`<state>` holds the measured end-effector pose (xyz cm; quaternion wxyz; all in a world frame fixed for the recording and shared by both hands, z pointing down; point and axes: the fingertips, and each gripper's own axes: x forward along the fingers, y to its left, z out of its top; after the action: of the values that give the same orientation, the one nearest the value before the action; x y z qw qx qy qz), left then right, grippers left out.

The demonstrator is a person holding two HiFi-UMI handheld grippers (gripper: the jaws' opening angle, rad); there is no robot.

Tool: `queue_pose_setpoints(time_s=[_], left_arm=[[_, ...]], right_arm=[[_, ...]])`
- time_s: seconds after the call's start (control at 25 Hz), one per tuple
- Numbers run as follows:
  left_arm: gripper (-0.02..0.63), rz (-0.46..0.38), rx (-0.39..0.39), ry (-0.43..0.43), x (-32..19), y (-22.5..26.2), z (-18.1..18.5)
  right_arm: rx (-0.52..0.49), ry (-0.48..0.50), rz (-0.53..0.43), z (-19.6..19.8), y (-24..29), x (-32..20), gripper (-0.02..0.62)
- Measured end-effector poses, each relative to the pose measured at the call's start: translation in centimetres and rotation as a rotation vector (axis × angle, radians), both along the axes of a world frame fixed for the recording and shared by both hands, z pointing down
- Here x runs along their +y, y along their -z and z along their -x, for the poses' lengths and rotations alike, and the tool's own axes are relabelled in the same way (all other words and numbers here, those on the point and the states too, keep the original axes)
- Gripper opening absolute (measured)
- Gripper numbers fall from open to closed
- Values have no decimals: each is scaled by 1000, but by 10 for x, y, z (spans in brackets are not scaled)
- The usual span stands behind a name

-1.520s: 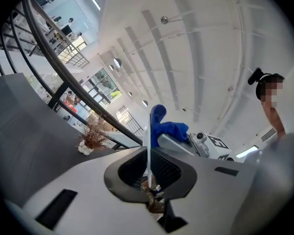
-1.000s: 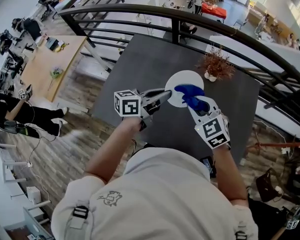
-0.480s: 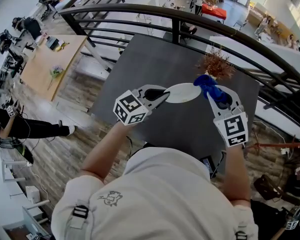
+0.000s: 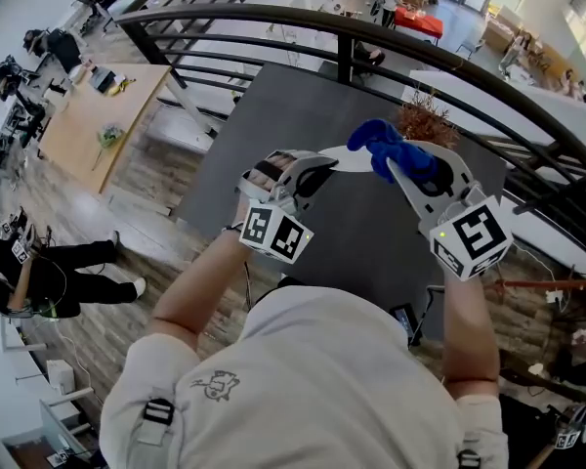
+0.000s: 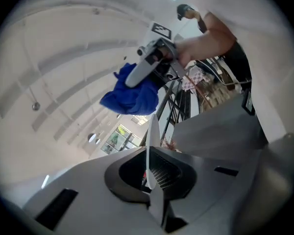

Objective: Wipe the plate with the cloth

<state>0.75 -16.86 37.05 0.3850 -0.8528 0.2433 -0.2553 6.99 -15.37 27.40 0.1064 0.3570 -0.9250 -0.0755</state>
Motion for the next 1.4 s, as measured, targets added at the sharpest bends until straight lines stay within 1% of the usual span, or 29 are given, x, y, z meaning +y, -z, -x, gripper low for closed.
queue_pose_setpoints(time_s=[0.12, 0.2, 0.28, 0.36, 0.44, 0.56, 0.68, 0.76, 0.88, 1.0, 1.16, 1.32, 1.4], left_arm=[[17, -131, -91, -50, 14, 2, -10], [17, -200, -111, -81, 21, 8, -14], [17, -240, -106, -97, 24, 17, -13], [17, -250, -102, -98, 25, 23, -12], [17, -262, -113, -99, 23, 26, -11], [17, -288, -125, -108, 22, 29, -7], [17, -328, -128, -128, 28, 34, -1], [18, -356, -122, -159, 35, 40, 0], [18, -387, -102, -232, 53, 51, -6], [20, -429, -84, -309, 78, 61, -18], [26, -461, -82, -380, 100, 69, -30], [26, -466, -81, -406, 104, 71, -38], [26, -465, -87, -408, 105, 70, -40]], right_arm=[[-26, 67, -4, 24, 13, 7, 87], [-17, 106, -10, 42, 19, 8, 87], [6, 135, 11, 60, 13, 7, 87], [12, 150, 71, 68, -4, 7, 87], [-2, 155, 120, 64, -16, 6, 87], [-28, 142, 159, 43, -23, 7, 87], [-36, 102, 217, 15, -29, 4, 87], [-37, 77, 274, -4, -35, -1, 87], [-59, 65, 373, -27, -45, -11, 87], [-28, 63, 438, -39, -58, -22, 87], [24, 129, 512, -26, -66, -31, 87], [66, 200, 483, 4, -49, -30, 87], [70, 245, 461, 21, -36, -23, 87]])
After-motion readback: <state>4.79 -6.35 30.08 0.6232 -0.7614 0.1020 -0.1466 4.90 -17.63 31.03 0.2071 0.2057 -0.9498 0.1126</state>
